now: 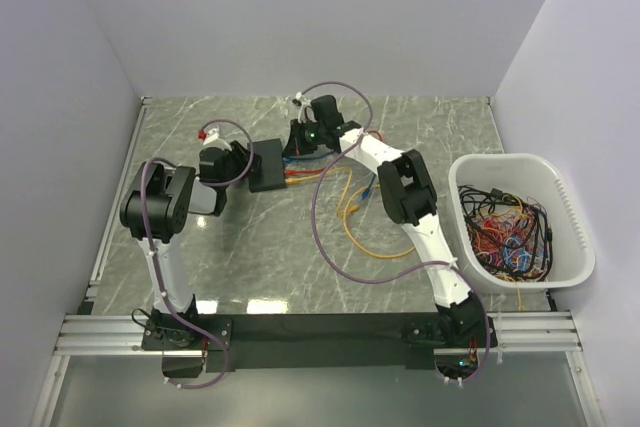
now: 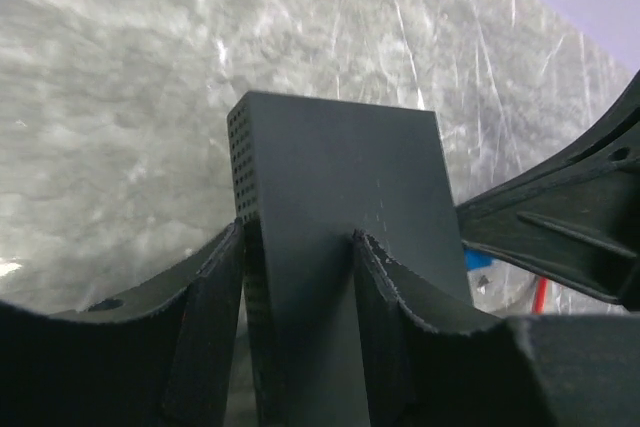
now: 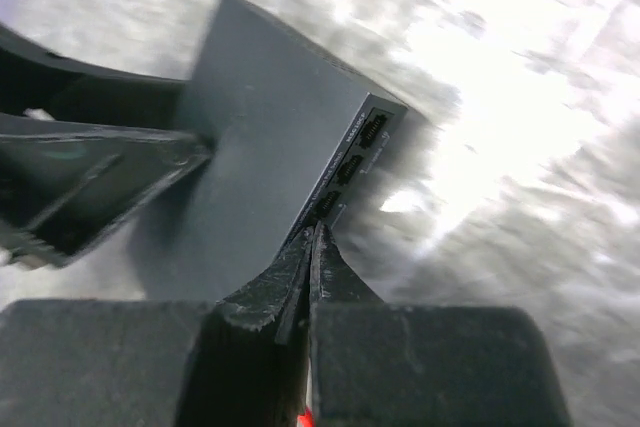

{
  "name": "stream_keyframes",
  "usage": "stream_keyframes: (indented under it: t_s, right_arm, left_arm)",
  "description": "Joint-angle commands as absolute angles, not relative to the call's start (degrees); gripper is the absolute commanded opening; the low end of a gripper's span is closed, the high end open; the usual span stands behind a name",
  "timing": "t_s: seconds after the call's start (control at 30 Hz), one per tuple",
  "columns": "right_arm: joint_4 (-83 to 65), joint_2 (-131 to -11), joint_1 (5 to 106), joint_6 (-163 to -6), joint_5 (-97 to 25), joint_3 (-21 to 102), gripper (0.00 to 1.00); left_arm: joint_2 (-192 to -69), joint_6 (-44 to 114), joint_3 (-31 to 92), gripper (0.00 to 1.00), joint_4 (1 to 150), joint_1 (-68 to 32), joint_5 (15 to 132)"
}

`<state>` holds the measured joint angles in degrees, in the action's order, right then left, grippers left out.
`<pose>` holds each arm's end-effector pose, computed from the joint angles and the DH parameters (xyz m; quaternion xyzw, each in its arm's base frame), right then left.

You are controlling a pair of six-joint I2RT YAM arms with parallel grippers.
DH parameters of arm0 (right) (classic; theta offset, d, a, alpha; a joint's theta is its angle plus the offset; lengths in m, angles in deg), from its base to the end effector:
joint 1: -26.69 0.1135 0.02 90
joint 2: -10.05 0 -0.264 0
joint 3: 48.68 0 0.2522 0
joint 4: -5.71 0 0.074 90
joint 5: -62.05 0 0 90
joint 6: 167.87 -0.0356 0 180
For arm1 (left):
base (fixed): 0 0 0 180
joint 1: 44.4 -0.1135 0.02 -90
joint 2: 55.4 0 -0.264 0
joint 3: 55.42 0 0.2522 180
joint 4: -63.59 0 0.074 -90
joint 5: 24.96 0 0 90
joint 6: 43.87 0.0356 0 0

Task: Insert the plug into the switch port

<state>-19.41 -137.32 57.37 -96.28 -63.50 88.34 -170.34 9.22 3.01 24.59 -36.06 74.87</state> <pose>0.4833 0.3108 0.1508 -0.2295 0.8267 0.4281 0.2841 0.3697 -0.0603 0.1097 -0.1492 0.7912 -0.2904 0.5172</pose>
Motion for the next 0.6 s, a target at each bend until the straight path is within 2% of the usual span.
stream_keyframes:
  t_s: [0.0, 0.3, 0.57]
  right_arm:
    - [-6.11, -130.75, 65.37, -95.71, -69.53, 84.28, 0.0]
    - [-8.94, -122.14, 64.84, -89.64, -63.72, 68.46, 0.0]
    - [-6.56, -118.44, 66.95, -91.75, -63.73, 62.99, 0.0]
  left_arm:
    - [-174.76, 4.82, 3.17, 0.48, 42.18, -22.78, 102.76]
    - [-175.28, 7.02, 8.87, 0.48, 48.51, -26.38, 100.38]
    - [-177.48, 10.09, 16.78, 0.48, 54.75, -27.26, 100.56]
